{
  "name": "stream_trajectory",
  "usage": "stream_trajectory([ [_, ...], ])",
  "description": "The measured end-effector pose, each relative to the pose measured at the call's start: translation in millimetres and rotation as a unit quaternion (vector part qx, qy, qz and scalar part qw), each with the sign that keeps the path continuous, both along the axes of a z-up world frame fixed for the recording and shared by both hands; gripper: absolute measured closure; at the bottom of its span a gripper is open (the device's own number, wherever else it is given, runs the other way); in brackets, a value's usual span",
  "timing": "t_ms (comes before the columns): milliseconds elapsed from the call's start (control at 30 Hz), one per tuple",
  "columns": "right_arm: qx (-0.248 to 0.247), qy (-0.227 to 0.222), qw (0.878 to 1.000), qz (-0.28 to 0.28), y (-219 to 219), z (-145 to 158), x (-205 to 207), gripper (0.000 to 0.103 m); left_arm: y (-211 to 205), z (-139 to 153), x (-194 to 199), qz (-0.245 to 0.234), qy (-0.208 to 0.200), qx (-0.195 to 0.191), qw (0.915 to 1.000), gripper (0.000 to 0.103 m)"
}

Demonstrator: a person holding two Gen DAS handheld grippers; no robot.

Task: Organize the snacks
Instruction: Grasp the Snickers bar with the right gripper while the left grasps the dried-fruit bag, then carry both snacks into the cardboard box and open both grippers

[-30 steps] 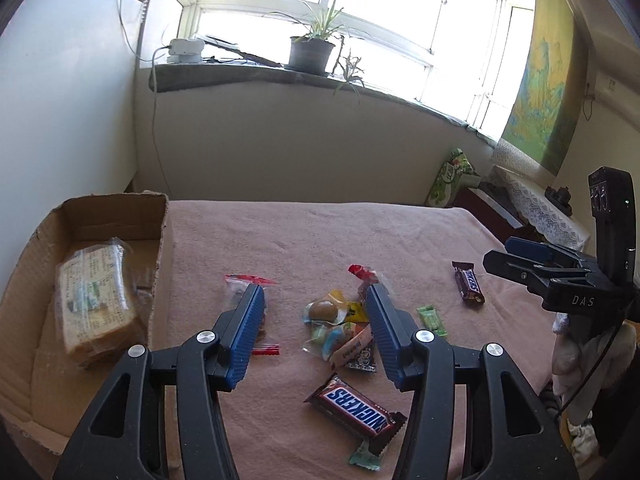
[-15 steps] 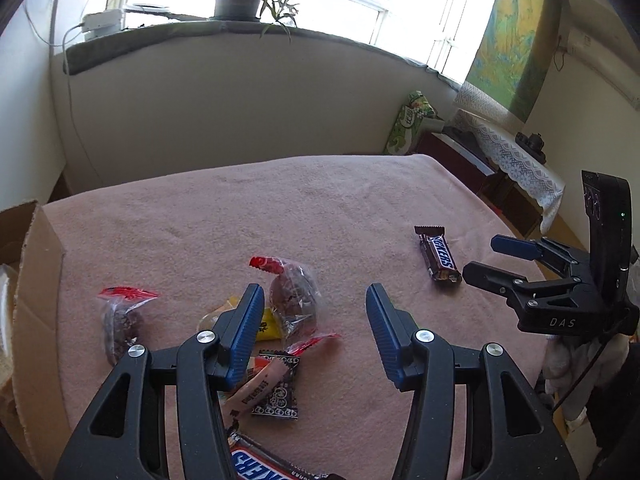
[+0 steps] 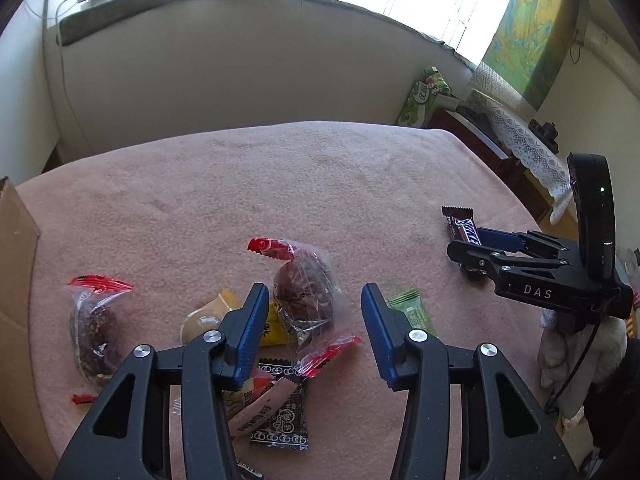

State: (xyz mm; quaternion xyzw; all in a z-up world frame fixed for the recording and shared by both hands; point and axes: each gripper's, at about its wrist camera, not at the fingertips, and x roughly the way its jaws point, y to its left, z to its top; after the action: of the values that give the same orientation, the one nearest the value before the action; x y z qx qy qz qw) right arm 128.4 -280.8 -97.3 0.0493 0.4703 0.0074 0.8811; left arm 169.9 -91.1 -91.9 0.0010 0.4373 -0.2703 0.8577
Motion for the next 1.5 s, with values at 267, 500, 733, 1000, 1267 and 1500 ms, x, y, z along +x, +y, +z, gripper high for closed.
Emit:
stream_trajectory([
  [267,-0.013,0.006,1.0,0.011,7.2,-0.5,4.0,0.058,2.0,-1.8,3.3,0.001,0.002,0.0,1.0,0.07],
  [500,-0.014,0.009,1.0,0.014,4.4,1.6,3.6,0.069,-1.5,-1.0,0.4,0.001,-0.008,0.006,0.9999,0.074],
  [733,-0.002,0.006,1.0,0.009,-0.1,1.7,0.1,0.071,4.6,4.4,1.1,0.008,-0.015,-0.005,0.9998,0.074],
  [1000,0.005,-0.003,1.0,0.016,4.9,10.5,-6.7,0.073,18.7,26.6,-3.8,0.022,-0.042,-0.027,0.9985,0.074],
  [1267,0.018,-0.028,0.999,0.03,27.0,32.0,-12.4,0.073,50.7,46.7,-10.7,0.054,-0.072,-0.054,0.9944,0.074],
  [1500,0.026,-0.049,0.996,0.07,64.3,50.9,-18.3,0.073,88.1,57.2,-13.1,0.092,-0.089,-0.074,0.989,0.074],
])
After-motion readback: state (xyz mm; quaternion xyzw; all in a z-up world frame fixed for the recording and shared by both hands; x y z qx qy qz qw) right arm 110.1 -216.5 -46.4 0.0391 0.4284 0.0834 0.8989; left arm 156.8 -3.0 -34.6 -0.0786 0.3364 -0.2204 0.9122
